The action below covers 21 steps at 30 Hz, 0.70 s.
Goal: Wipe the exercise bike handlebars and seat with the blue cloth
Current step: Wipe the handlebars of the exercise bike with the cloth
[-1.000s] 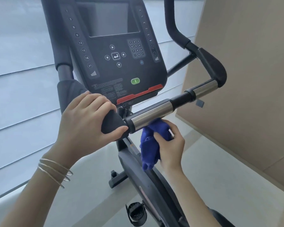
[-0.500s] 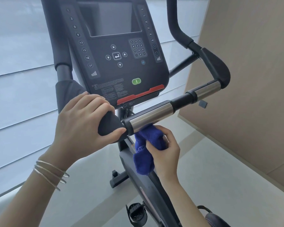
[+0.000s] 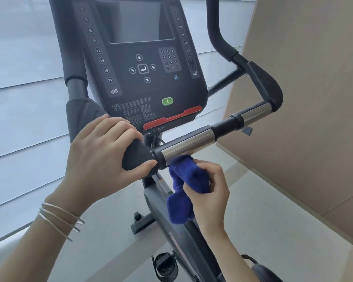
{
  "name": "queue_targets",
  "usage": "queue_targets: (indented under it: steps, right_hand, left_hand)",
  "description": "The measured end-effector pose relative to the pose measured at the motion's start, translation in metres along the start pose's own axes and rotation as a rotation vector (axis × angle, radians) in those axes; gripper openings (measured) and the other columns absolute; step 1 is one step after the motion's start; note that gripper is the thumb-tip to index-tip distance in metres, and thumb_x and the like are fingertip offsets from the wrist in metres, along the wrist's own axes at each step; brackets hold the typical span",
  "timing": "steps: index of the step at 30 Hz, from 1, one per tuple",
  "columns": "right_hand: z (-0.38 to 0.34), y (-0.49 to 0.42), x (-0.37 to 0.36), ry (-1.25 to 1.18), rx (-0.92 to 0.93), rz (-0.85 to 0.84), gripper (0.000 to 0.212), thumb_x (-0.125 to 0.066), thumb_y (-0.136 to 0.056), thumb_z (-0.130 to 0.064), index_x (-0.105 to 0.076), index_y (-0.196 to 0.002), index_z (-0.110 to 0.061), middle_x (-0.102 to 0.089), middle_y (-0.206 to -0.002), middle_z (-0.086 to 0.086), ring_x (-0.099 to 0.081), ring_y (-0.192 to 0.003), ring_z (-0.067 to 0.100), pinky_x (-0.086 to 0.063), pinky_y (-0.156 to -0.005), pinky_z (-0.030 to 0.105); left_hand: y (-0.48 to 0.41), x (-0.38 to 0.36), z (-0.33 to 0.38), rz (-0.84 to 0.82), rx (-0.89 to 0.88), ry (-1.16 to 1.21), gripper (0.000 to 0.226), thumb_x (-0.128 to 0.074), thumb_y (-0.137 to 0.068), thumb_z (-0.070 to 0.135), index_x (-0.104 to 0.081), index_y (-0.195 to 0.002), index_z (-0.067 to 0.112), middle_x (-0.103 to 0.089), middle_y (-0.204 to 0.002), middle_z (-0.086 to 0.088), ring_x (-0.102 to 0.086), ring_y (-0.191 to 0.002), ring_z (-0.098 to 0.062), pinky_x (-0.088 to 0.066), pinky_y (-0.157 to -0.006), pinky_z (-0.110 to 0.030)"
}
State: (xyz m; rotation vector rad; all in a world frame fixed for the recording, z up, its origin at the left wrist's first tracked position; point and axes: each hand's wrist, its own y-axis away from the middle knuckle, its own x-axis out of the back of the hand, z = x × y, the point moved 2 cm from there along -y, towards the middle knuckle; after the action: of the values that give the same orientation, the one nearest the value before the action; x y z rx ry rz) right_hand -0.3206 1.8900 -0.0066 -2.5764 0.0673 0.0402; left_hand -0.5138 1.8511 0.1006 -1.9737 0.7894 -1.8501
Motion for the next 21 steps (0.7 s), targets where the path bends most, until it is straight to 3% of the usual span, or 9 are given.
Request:
queue_targets:
  steps: [4,6,8,12,16,19,21]
  right_hand:
    - [0.009,-0.017,0.012,0.053,-0.085,0.181,0.044,-0.074,-0.063,-0.012,-0.059,-0.093,-0.041,-0.067,-0.100,-0.011,-0.063,-0.098,0.014,-0.053,-0.086,0.029]
    - [0.008,-0.023,0.016,0.137,-0.033,0.209,0.044,-0.075,-0.065,-0.007,-0.061,-0.094,-0.038,-0.067,-0.099,-0.018,-0.062,-0.096,0.006,-0.051,-0.084,0.021]
    - [0.003,-0.020,0.016,0.167,0.041,0.156,0.040,-0.073,-0.066,-0.013,-0.063,-0.099,-0.033,-0.066,-0.102,-0.021,-0.062,-0.098,0.003,-0.048,-0.083,0.012]
    - [-0.008,-0.005,0.015,0.196,0.190,-0.031,0.040,-0.068,-0.072,-0.017,-0.064,-0.112,-0.023,-0.066,-0.113,-0.012,-0.062,-0.107,0.009,-0.048,-0.089,0.015]
    - [-0.015,-0.010,0.023,0.202,0.119,0.069,0.052,-0.070,-0.069,-0.008,-0.062,-0.115,-0.030,-0.066,-0.110,-0.022,-0.063,-0.105,0.006,-0.049,-0.086,0.015]
    - [-0.029,-0.010,0.029,0.269,0.200,0.088,0.048,-0.066,-0.070,-0.014,-0.062,-0.115,-0.028,-0.063,-0.112,-0.029,-0.062,-0.104,0.002,-0.047,-0.087,0.011]
    - [-0.042,-0.012,0.036,0.262,0.278,0.078,0.044,-0.065,-0.073,-0.013,-0.062,-0.114,-0.027,-0.063,-0.115,-0.024,-0.062,-0.106,0.005,-0.048,-0.089,0.016]
  left_hand:
    - [0.000,0.001,0.000,-0.010,-0.006,-0.004,0.047,-0.045,-0.080,0.063,-0.063,-0.091,0.021,-0.068,-0.098,0.003,-0.062,-0.103,-0.023,-0.040,-0.102,-0.039]
    - [0.000,0.001,0.000,-0.014,-0.004,-0.003,0.047,-0.045,-0.080,0.063,-0.063,-0.091,0.021,-0.069,-0.099,0.002,-0.062,-0.104,-0.023,-0.040,-0.101,-0.038]
    - [0.000,0.001,0.000,-0.014,0.001,-0.002,0.047,-0.046,-0.080,0.063,-0.063,-0.091,0.021,-0.069,-0.099,0.002,-0.061,-0.104,-0.023,-0.040,-0.101,-0.038]
    - [0.000,0.001,0.000,-0.008,-0.004,0.000,0.048,-0.045,-0.081,0.063,-0.064,-0.091,0.020,-0.069,-0.098,0.002,-0.062,-0.104,-0.024,-0.039,-0.102,-0.038]
    - [0.001,0.002,0.001,-0.007,-0.010,0.003,0.049,-0.044,-0.081,0.064,-0.063,-0.091,0.019,-0.068,-0.099,0.001,-0.061,-0.103,-0.024,-0.040,-0.103,-0.040]
    - [0.000,0.002,0.000,0.005,-0.017,0.008,0.050,-0.045,-0.081,0.063,-0.064,-0.091,0.018,-0.069,-0.099,0.001,-0.062,-0.103,-0.024,-0.041,-0.102,-0.040]
    - [0.000,0.001,0.000,0.016,-0.020,0.009,0.050,-0.045,-0.081,0.063,-0.064,-0.090,0.018,-0.069,-0.098,0.001,-0.062,-0.102,-0.024,-0.040,-0.102,-0.039]
